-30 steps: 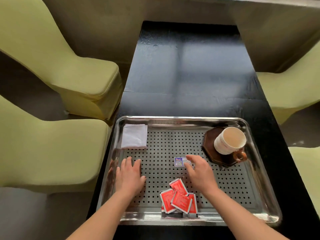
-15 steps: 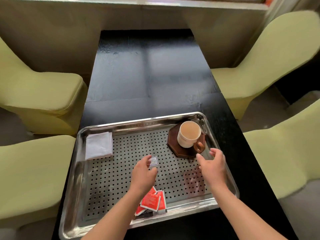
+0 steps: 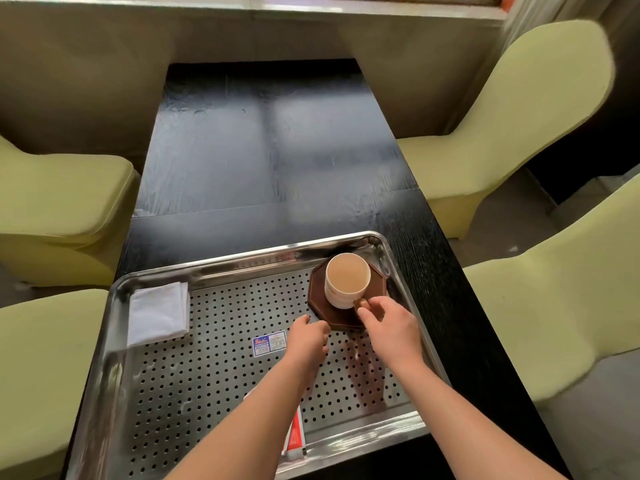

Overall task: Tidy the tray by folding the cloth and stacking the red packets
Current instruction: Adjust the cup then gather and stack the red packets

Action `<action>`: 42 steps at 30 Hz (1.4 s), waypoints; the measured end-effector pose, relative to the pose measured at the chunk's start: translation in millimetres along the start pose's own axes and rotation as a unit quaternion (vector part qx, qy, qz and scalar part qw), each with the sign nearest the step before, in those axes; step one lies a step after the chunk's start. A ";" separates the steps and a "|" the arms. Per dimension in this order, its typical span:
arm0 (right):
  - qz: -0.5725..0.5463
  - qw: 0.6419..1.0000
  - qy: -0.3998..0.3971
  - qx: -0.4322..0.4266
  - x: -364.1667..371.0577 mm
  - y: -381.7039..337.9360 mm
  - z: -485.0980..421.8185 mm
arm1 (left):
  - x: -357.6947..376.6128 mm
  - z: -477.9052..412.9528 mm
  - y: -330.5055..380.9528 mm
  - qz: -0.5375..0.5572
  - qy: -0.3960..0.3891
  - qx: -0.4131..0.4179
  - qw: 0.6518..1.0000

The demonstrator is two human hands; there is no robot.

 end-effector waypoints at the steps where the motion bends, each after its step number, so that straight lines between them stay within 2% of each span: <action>1: 0.008 1.000 -0.007 0.001 1.2 1.3 -0.4 | 1.0 -3.8 -1.5 0.009 0.000 -0.008 1.000; 12: -0.007 1.000 -0.014 -0.015 7.7 -3.2 2.8 | 8.2 -27.5 7.0 0.038 -0.009 -0.018 0.999; 17: -0.073 0.997 0.012 -0.004 -4.5 9.5 3.3 | 2.1 -26.4 9.9 0.023 -0.022 -0.002 0.999; 20: -0.073 0.995 0.017 0.064 -5.0 27.5 -6.3 | -7.7 -32.6 19.7 -0.041 0.010 0.035 0.999; 23: -0.060 0.988 -0.041 0.137 11.5 38.6 -16.4 | -14.3 -38.6 35.7 -0.119 0.054 0.067 0.989; 28: -0.086 0.979 -0.039 0.180 19.7 45.3 -19.6 | -7.3 -48.5 35.0 -0.157 0.027 0.035 0.987; 33: -0.104 0.976 -0.020 0.192 16.9 48.3 -20.9 | -1.8 -50.2 31.6 -0.145 0.034 0.041 0.988; 38: -0.111 0.974 -0.015 0.195 16.1 45.8 -27.3 | 9.0 -45.1 22.8 -0.080 -0.003 0.027 0.996; 42: -0.106 0.977 -0.014 0.183 14.5 49.4 -35.0 | 9.2 -49.5 18.1 -0.056 0.000 0.019 0.998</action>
Point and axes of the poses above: each hand's wrist, its own z-axis away from the middle knuckle, its own x-axis out of the palm, y = z × x, the point moved 8 cm from there along -z, towards the middle knuckle, and after that the axes turned 7 degrees about -z, right-handed, at the moved point
